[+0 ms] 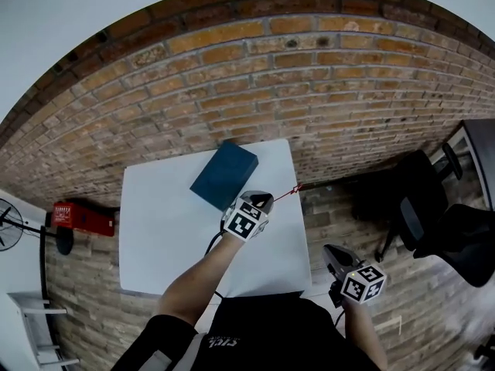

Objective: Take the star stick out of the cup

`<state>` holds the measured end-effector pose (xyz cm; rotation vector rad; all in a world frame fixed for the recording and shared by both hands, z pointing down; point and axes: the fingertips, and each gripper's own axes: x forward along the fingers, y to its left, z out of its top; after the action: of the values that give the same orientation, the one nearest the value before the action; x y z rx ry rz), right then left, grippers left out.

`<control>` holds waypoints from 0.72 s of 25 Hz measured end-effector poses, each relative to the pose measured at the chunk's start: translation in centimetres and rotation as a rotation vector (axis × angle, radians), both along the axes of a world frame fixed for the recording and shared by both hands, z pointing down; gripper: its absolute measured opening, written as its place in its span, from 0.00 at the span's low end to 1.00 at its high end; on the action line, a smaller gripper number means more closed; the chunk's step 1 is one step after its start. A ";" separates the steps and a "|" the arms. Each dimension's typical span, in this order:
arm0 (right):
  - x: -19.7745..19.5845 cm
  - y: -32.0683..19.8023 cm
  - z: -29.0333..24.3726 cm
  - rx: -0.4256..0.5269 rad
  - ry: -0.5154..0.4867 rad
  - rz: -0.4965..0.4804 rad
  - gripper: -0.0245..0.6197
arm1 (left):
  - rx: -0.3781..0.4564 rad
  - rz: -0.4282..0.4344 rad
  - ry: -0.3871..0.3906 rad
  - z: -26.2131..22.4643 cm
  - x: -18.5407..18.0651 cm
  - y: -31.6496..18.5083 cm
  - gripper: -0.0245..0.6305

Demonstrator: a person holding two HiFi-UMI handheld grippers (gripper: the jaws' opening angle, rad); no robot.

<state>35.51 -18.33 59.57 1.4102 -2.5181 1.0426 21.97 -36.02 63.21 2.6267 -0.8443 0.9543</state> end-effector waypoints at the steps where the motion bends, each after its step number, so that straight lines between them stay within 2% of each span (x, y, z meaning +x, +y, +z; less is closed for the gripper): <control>1: 0.0 -0.4 0.1 -0.001 -0.006 -0.016 0.04 | 0.000 -0.012 0.006 -0.3 -0.1 0.0 0.04; 4: -0.6 -1.4 0.2 -0.005 -0.015 -0.086 0.04 | 0.002 -0.023 0.011 -0.9 0.1 0.3 0.05; 6: -1.1 -2.0 -0.1 0.004 -0.008 -0.130 0.04 | 0.009 -0.002 0.007 -1.0 1.0 0.7 0.16; 8: -1.3 -2.5 -0.8 0.024 0.000 -0.153 0.04 | 0.026 0.015 -0.007 -1.0 2.1 0.6 0.21; 11: -0.8 -2.5 -1.5 0.041 -0.003 -0.149 0.04 | 0.045 0.010 -0.043 -0.1 3.0 -0.1 0.23; 15: 1.8 -1.0 -1.1 0.002 -0.060 -0.088 0.04 | 0.047 0.012 -0.065 1.2 3.9 -0.8 0.22; 18: 3.7 0.1 -0.7 -0.007 -0.054 -0.048 0.04 | 0.063 0.007 -0.067 1.0 3.9 -1.0 0.09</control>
<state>39.16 -18.23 58.86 1.3300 -2.5694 1.0954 25.91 -37.03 64.23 2.6653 -0.8957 1.0397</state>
